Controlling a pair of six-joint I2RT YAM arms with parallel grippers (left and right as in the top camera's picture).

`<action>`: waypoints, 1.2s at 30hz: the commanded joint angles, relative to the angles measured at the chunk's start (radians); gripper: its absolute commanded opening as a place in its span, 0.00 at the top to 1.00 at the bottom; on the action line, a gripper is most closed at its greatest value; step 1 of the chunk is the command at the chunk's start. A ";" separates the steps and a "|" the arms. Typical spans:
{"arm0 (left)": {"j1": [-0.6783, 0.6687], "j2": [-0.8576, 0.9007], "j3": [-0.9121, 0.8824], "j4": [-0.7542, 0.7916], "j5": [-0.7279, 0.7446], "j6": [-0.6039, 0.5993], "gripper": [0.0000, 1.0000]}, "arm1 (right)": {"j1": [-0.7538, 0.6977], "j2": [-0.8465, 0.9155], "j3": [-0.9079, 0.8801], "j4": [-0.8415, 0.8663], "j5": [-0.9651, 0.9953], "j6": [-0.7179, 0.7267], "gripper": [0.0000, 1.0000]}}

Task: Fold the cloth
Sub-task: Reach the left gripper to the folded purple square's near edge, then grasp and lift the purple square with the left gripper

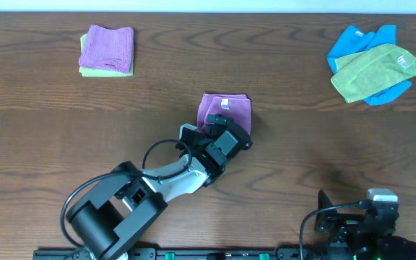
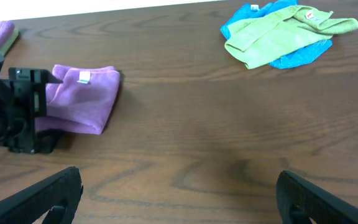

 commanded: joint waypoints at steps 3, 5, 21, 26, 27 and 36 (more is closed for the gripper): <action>0.014 0.164 -0.047 0.058 0.056 -0.060 0.09 | -0.009 -0.003 -0.002 -0.001 0.011 -0.011 0.01; 0.015 0.180 -0.046 0.074 0.051 -0.060 0.39 | -0.009 -0.003 -0.002 -0.001 0.011 -0.011 0.01; 0.017 0.042 -0.046 0.088 -0.124 -0.059 0.94 | -0.009 -0.003 -0.002 -0.001 0.011 -0.011 0.01; 0.035 -0.149 -0.046 -0.003 -0.260 -0.059 0.94 | -0.009 -0.003 -0.002 -0.001 0.011 -0.011 0.01; 0.043 -0.182 -0.046 -0.009 -0.278 -0.057 0.94 | -0.009 -0.003 -0.002 -0.001 0.011 -0.011 0.01; 0.245 -0.428 -0.017 0.013 -0.317 0.196 0.94 | -0.009 -0.003 -0.002 -0.001 0.011 -0.011 0.01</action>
